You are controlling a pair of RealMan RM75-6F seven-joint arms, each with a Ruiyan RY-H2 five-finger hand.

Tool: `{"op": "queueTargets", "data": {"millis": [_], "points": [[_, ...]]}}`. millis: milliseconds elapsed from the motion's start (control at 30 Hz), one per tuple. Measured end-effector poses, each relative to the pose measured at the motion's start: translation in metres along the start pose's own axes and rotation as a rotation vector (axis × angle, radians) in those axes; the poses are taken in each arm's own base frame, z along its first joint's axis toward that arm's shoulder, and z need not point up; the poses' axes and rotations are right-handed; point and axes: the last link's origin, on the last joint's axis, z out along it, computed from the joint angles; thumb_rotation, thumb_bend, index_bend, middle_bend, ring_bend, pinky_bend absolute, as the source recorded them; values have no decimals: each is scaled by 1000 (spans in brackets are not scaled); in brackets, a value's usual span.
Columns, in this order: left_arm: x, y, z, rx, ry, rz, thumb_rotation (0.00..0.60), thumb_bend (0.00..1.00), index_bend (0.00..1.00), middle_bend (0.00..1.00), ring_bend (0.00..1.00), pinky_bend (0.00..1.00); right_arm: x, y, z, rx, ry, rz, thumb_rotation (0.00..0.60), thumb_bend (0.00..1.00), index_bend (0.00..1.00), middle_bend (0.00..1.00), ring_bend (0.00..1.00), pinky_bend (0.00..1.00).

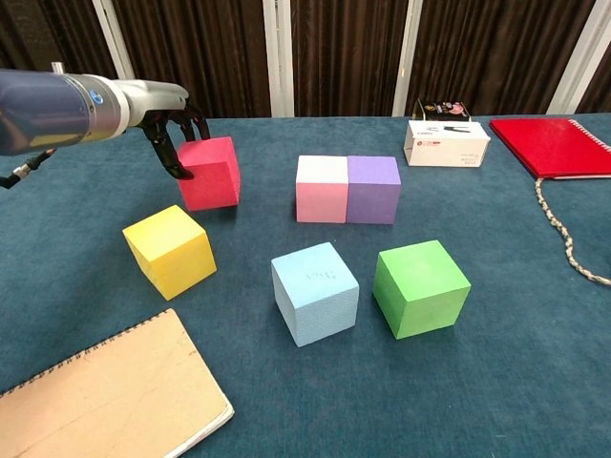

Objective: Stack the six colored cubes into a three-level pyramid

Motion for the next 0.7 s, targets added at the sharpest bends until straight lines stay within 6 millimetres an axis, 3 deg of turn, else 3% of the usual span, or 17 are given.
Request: {"op": "queueTargets", "data": {"millis": [333,700], "points": [[11,7,25,-97,21,116,600,396,290,310,6,50,-1,2,5,-47,28,-17,600,268,0,0,0,0],[-1,28,40,-184,15,128,600,396,280,302,6,50,2,7,4,-79,49,-20,600,269,0,0,0,0]]}}
